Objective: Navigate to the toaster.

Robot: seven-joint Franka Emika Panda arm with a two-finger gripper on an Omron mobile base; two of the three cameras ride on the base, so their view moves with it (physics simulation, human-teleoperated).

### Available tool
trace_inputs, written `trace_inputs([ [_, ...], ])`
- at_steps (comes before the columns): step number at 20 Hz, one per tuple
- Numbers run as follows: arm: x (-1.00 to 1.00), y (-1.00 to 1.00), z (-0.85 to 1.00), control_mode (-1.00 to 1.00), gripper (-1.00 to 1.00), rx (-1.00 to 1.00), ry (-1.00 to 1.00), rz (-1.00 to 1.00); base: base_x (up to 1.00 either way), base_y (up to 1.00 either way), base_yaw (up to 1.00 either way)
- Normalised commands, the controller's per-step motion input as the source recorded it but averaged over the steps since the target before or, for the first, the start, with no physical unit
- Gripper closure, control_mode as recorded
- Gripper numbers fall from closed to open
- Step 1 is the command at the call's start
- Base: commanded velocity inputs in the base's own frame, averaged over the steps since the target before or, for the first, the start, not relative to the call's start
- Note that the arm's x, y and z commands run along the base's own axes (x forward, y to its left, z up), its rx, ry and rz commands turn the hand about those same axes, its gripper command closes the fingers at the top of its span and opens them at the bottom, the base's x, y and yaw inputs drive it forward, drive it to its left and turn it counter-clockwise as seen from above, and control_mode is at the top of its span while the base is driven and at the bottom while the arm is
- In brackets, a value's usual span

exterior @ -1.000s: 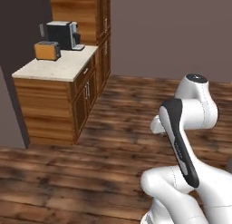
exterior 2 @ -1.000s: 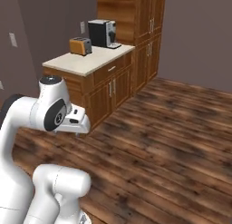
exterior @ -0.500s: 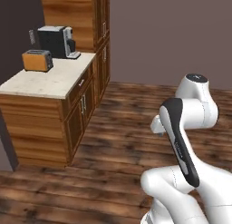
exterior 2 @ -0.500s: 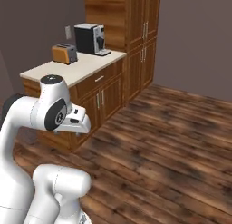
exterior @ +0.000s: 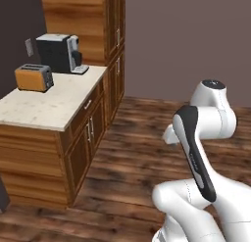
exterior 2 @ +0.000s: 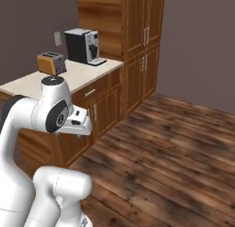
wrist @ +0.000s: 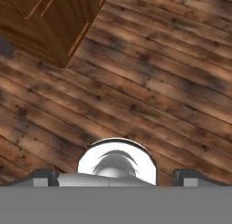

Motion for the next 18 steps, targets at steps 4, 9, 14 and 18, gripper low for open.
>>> trace_inputs([
  [4,0.0,0.0,0.0,1.0,-1.0,0.0,0.0,0.0,1.0,0.0,0.3],
  [9,0.0,0.0,0.0,1.0,-1.0,0.0,0.0,0.0,1.0,0.0,0.45],
  [14,0.0,0.0,0.0,1.0,-1.0,0.0,0.0,0.0,1.0,0.0,0.49],
  [18,0.0,0.0,0.0,1.0,-1.0,0.0,0.0,0.0,1.0,-0.02,0.49],
])
